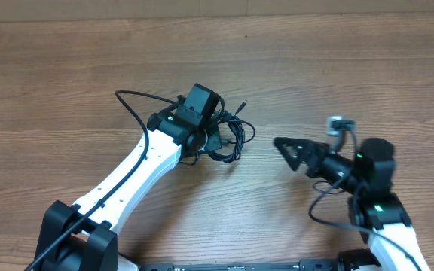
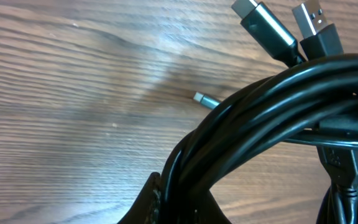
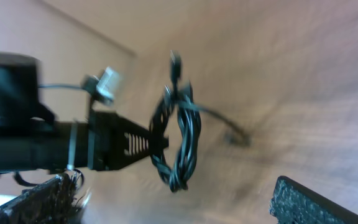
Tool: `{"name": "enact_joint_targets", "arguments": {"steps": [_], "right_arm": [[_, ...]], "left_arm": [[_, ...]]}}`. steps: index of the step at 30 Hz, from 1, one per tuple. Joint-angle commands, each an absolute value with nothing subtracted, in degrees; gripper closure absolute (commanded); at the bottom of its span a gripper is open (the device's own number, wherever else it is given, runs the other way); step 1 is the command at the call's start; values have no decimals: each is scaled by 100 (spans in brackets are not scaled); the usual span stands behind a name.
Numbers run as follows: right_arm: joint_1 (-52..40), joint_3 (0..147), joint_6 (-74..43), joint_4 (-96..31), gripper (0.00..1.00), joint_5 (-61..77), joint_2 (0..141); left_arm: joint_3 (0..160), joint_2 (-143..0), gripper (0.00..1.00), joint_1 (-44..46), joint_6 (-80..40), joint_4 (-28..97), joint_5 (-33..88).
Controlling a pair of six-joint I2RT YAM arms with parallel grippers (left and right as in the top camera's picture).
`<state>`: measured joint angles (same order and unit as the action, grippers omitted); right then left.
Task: Untangle cables
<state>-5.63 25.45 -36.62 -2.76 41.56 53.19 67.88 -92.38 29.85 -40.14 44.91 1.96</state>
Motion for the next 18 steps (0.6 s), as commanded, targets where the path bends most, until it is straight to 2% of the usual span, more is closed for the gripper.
{"name": "enact_joint_targets", "arguments": {"steps": [1, 3, 9, 18], "right_arm": [[-1105, 2633, -4716, -84, 2, 4252, 6060], [-1426, 2633, -5039, 47, 8, 4252, 6455], [-2095, 2633, -5319, 980, 16, 4193, 7192], [-2534, 2633, -6001, 1800, 33, 2884, 7500]], "left_arm": [[6932, -9096, 96, 2947, -4071, 4453, 600], [6932, -9096, 96, 2915, -4073, 4451, 554], [6932, -9096, 96, 2716, -4252, 4456, 644], [6932, -9096, 96, 2681, -4274, 4300, 1953]]}}
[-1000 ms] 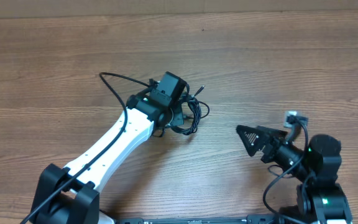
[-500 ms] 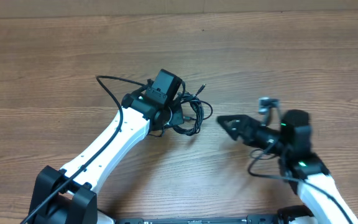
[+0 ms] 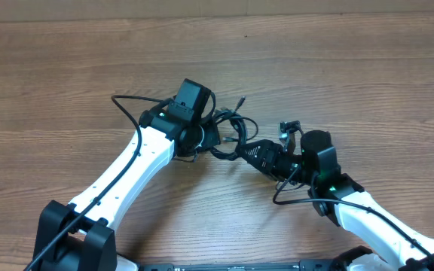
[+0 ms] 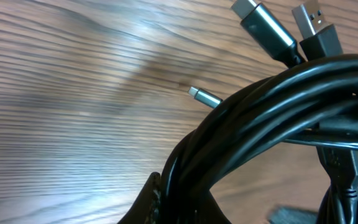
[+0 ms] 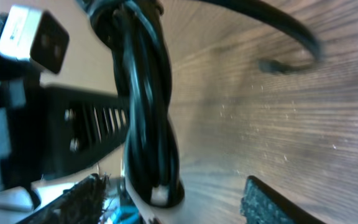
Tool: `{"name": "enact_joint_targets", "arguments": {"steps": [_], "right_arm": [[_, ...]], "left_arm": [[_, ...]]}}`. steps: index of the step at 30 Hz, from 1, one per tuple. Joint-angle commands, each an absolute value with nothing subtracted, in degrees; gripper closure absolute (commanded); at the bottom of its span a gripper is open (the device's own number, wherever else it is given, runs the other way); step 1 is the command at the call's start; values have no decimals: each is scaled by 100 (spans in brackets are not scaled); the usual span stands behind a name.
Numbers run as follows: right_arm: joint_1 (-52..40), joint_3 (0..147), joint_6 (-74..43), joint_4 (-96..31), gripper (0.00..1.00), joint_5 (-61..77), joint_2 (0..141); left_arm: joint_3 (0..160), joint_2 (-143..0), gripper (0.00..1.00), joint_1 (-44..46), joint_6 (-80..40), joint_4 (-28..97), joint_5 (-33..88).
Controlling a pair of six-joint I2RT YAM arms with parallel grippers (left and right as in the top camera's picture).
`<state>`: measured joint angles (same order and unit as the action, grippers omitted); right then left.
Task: Untangle cables
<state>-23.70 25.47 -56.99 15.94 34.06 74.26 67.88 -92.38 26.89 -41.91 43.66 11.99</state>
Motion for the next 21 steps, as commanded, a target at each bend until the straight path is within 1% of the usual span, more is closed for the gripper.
{"name": "enact_joint_targets", "arguments": {"steps": [1, 3, 5, 7, 10, 13, 16, 18, 21], "right_arm": [[-2571, 2633, -6001, 1929, 35, 2845, 7529], [-2587, 2633, -6003, 2261, 55, 2805, 7557], [-2587, 2633, -6003, 2506, 69, 2862, 7557], [-2589, 2633, -5999, 2663, 82, 3035, 7557], [-2587, 2633, -5902, 2700, 96, 3496, 7557], [-2589, 2633, -5334, 2971, 96, 4534, 7557], [-2587, 2633, -4943, 3297, 96, 5275, 7555], [-2587, 2633, -4753, 3352, 96, 5568, 7557], [-2587, 2633, -4742, 3122, 96, 5599, 7557]], "left_arm": [[6932, -9096, 96, 2681, -4289, 4296, 2088], [6932, -9096, 96, 2681, -4285, 4327, 2235], [6930, -9096, 96, 2681, -4263, 4342, 2198], [6930, -9096, 96, 2665, -4274, 4300, 2084], [6930, -9098, 96, 2648, -4292, 4104, 1898], [6930, -9100, 96, 2648, -4401, 3846, 1715], [6930, -9100, 96, 2648, -4670, 3658, 1479], [6930, -9100, 92, 2646, -4825, 3520, 1382], [6930, -9100, 87, 2641, -4851, 3293, 1356]]}}
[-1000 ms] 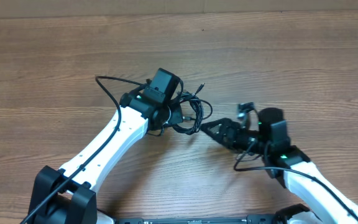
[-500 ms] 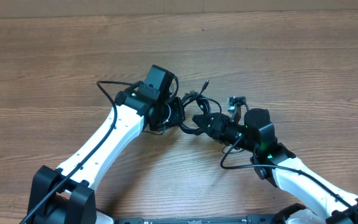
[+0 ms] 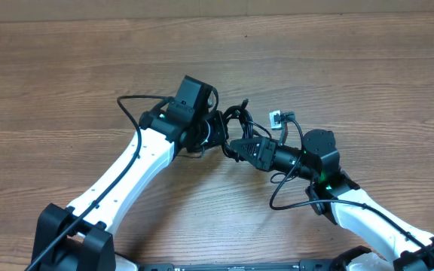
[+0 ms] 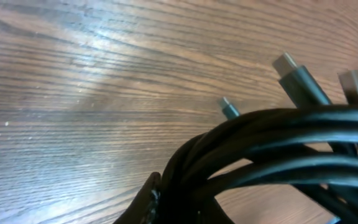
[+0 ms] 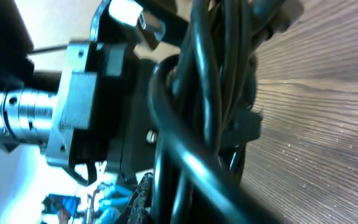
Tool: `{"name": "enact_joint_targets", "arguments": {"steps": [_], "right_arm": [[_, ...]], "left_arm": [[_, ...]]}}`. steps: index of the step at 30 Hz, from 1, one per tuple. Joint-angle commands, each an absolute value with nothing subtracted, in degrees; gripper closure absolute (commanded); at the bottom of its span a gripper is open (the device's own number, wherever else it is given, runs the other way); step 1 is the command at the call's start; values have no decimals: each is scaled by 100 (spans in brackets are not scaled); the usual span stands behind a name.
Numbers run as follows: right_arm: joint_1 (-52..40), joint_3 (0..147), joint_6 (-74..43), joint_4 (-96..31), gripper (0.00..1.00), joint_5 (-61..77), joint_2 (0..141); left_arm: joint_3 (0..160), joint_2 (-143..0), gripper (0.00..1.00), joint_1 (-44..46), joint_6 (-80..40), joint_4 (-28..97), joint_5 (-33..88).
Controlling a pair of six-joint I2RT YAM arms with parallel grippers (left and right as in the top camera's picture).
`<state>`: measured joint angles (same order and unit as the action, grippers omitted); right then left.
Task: Untangle cables
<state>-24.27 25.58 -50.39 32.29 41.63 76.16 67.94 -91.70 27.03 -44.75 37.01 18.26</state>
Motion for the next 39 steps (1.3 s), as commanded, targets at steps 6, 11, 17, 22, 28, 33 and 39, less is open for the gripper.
{"name": "enact_joint_targets", "arguments": {"steps": [6, 11, 17, 22, 28, 33, 39], "right_arm": [[-2587, 2633, -4744, 2812, 96, 5472, 7557], [-2587, 2633, -4792, 2657, 96, 5203, 7557], [-2587, 2633, -5002, 2624, 96, 5218, 7557], [-2587, 2633, -5561, 2672, 96, 5559, 7557], [-2587, 2633, -5575, 2665, 96, 5977, 7555], [-2558, 2633, -5516, 2637, 95, 5889, 7557], [-2539, 2633, -4687, 1782, 92, 4108, 7557]], "left_arm": [[6930, -9100, 67, 2567, -4775, 3234, 1020], [6930, -9100, 21, 2388, -4757, 3242, 860], [6930, -9100, 31, 2294, -3795, 3190, 884], [6928, -9109, 57, 2324, -2165, 3275, 1070], [6925, -9212, 96, 2327, -1966, 3299, 1599], [6925, -9247, 96, 2309, -1627, 3317, 1697], [6928, -9212, 96, 1914, -1219, 3734, 1734]]}}
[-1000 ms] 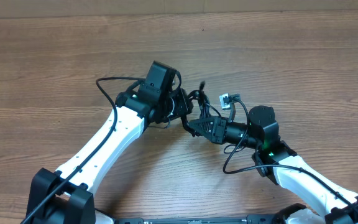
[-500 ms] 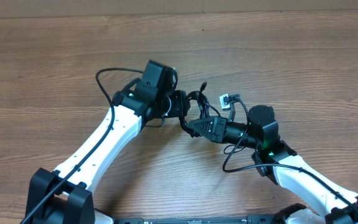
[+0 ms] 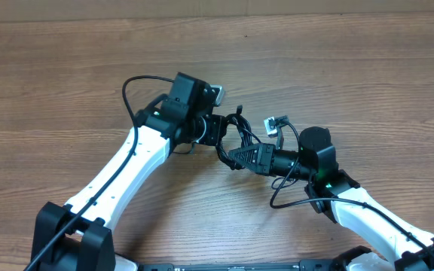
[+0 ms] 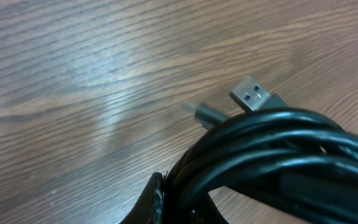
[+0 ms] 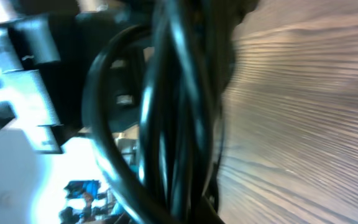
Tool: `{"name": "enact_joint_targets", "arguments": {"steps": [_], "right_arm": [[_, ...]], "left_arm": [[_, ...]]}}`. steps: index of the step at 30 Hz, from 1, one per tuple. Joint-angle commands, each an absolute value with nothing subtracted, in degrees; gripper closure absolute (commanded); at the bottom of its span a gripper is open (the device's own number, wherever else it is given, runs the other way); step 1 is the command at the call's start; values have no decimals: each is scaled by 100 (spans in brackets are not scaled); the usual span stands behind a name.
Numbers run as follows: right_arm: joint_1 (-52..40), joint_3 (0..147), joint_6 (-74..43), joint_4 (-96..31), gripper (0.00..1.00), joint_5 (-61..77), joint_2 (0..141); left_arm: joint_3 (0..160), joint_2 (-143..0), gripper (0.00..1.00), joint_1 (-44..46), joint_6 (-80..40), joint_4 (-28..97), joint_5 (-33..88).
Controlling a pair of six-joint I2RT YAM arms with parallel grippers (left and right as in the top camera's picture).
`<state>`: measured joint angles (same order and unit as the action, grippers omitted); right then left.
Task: Untangle cables
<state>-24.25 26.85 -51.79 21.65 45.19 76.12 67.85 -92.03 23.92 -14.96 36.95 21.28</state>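
A bundle of tangled black cables [image 3: 241, 129] hangs between my two grippers at the table's middle. My left gripper [image 3: 215, 129] is shut on its left side. In the left wrist view the strands [image 4: 272, 155] fill the lower right, and one finger [image 4: 154, 200] presses against them. A USB plug [image 4: 252, 94] and a thinner plug [image 4: 199, 112] stick out above the bundle. My right gripper [image 3: 232, 156] reaches in from the right and is shut on the bundle's lower part. The strands [image 5: 176, 112] fill the right wrist view and hide most of its fingers.
The wooden table [image 3: 368, 68] stretches all around. The right wrist camera's cord [image 3: 283, 126] loops up beside the bundle. The left arm's own cord [image 3: 136, 86] arcs over its wrist. Both arms come in from the front edge.
The left gripper has turned and lifted the bundle a little, so the USB plug now faces its camera. The right gripper has moved slightly left and closed in on the strands.
First the left gripper held the bundle on the table and the right gripper stood open far to the right. Then the right gripper was at the bundle with fingers either side of it, then deep among the strands. Now both hold it.
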Motion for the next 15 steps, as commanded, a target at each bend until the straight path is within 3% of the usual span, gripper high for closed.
{"name": "enact_joint_targets", "arguments": {"steps": [1, 8, 15], "right_arm": [[-2539, 2633, -4617, 1592, 92, 3734, 7557], [-2539, 2633, -4329, 1199, 89, 2939, 7557], [-2539, 2633, -4119, 1446, 89, 3830, 7555]], "left_arm": [[6928, -9207, 96, 1806, -1219, 3896, 1831], [6925, -9214, 96, 974, -259, 4558, 5100], [6925, -9214, 96, 867, -167, 4515, 6123]]}}
